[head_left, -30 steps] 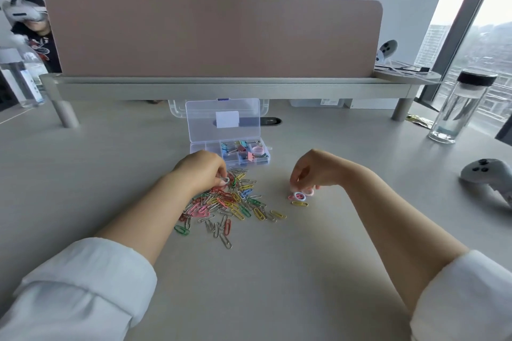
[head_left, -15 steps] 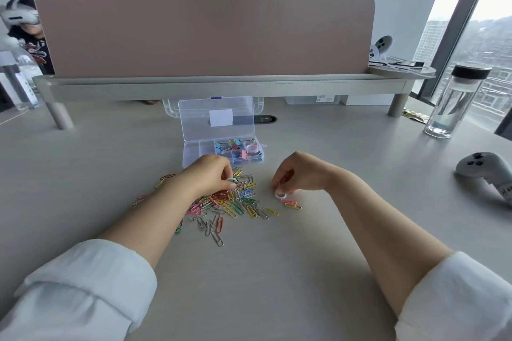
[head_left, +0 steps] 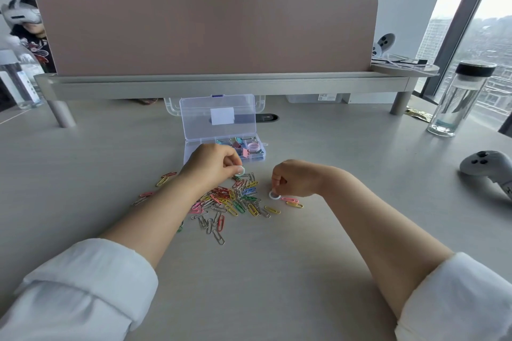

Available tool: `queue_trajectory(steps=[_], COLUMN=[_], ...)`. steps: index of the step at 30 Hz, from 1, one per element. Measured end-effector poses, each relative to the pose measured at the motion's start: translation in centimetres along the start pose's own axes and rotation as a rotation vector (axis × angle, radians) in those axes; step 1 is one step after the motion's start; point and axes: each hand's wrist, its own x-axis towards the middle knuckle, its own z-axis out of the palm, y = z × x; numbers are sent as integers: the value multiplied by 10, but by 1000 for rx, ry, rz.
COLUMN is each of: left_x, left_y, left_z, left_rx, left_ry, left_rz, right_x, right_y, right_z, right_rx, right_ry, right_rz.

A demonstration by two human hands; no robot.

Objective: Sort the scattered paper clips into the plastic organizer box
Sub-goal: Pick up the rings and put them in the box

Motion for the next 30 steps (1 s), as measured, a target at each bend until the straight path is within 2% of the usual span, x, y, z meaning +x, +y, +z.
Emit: queue_trajectory(steps=[13, 19, 25, 30], left_x=[-3, -6, -7, -7], left_y=[7, 8, 8, 9], left_z=[10, 9, 10, 10], left_rx=[-41, -37, -29, -17], left_ry=[18, 24, 14, 8], left_rz=[16, 20, 25, 15], right_x=[-1, -2, -2, 4], right_y=[-14, 6, 12, 8], right_z=[1, -15, -11, -5], right_rx=[7, 396, 379, 252], right_ry=[62, 246, 80, 84], right_rz=[8, 60, 125, 120])
